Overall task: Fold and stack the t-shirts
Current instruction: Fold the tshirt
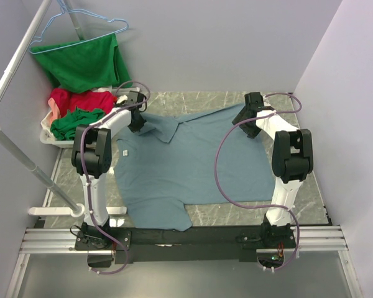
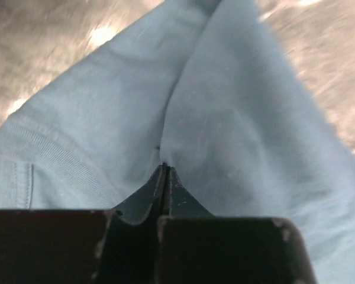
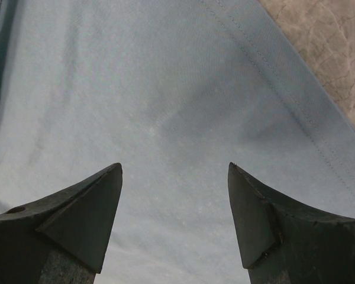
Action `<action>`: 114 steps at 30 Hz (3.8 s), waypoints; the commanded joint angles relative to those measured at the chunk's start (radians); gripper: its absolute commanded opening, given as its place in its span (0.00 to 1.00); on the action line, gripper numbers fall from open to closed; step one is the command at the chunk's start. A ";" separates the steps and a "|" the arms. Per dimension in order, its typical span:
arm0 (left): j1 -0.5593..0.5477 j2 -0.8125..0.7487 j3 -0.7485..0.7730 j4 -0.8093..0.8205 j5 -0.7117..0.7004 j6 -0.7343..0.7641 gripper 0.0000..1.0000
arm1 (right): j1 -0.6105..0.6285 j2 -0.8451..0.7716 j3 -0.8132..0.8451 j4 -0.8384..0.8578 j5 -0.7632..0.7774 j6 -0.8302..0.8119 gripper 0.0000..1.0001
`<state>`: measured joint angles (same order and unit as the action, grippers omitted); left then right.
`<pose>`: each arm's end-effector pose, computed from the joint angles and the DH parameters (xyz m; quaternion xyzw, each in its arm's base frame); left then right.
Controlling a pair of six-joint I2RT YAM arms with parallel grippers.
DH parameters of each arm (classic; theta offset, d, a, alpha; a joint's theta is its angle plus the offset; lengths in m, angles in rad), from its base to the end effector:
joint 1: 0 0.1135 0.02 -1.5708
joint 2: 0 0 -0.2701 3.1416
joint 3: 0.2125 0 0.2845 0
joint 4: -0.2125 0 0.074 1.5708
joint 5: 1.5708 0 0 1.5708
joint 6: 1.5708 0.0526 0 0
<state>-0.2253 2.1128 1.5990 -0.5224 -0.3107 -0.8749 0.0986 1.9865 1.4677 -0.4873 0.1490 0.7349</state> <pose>0.4853 -0.0947 0.1537 -0.3428 0.8900 -0.0092 0.3005 0.4663 0.0383 0.1684 0.3193 0.9032 0.0471 0.2830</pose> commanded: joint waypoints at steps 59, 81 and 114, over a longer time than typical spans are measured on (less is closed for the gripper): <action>0.024 -0.053 -0.031 0.064 0.039 0.103 0.36 | 0.030 -0.092 -0.052 0.000 0.027 -0.008 0.79; 0.027 -0.072 0.087 0.036 0.110 0.094 0.01 | 0.030 -0.074 -0.032 -0.005 0.032 -0.006 0.78; 0.046 0.173 0.190 0.015 0.186 0.137 0.22 | 0.033 -0.034 0.017 -0.013 0.018 0.000 0.78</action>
<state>-0.1818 2.3154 1.8557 -0.5037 -0.1169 -0.7753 0.1249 1.9530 1.4479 -0.5022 0.1589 0.7345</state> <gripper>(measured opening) 0.205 0.784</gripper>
